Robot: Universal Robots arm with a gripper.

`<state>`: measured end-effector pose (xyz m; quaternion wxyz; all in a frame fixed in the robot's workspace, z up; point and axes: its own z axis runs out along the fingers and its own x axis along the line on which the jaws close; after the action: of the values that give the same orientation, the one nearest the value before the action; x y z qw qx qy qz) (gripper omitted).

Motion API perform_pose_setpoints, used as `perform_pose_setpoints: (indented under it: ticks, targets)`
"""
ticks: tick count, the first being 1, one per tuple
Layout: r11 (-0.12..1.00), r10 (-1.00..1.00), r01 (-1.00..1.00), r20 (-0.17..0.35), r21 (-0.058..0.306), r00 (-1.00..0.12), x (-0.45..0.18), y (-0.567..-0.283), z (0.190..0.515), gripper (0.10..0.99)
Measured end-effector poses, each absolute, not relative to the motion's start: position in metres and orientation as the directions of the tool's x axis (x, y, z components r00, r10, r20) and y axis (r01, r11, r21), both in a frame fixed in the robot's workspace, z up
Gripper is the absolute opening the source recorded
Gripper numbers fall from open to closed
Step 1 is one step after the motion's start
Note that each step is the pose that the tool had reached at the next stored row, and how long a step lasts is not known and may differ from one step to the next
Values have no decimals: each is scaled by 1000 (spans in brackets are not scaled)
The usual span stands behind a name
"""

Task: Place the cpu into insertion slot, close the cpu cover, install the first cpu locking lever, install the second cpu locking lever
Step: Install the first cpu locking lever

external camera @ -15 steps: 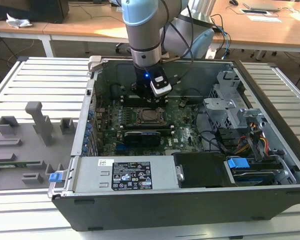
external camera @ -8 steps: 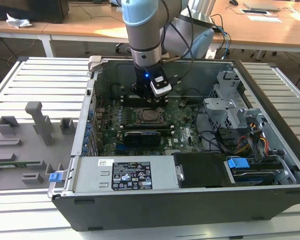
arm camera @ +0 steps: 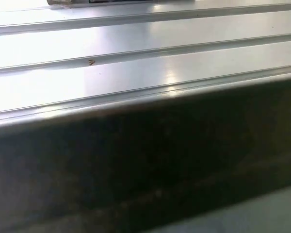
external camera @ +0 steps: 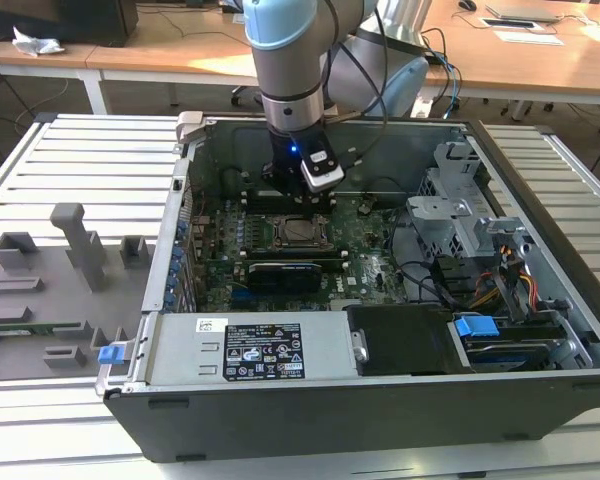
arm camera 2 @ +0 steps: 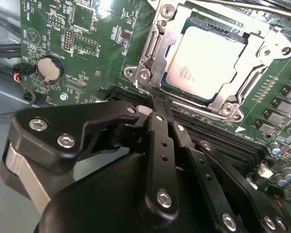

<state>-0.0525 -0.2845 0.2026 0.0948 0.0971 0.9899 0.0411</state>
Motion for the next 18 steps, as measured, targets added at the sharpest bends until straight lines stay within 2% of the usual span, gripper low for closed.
perform_pose_setpoints:
  ticks: [10, 18]
  targets:
    - [977, 201, 184, -180, 108, -963, -51, -285, 197, 106]
    - [977, 202, 185, -180, 105, -963, -51, -285, 212, 106]
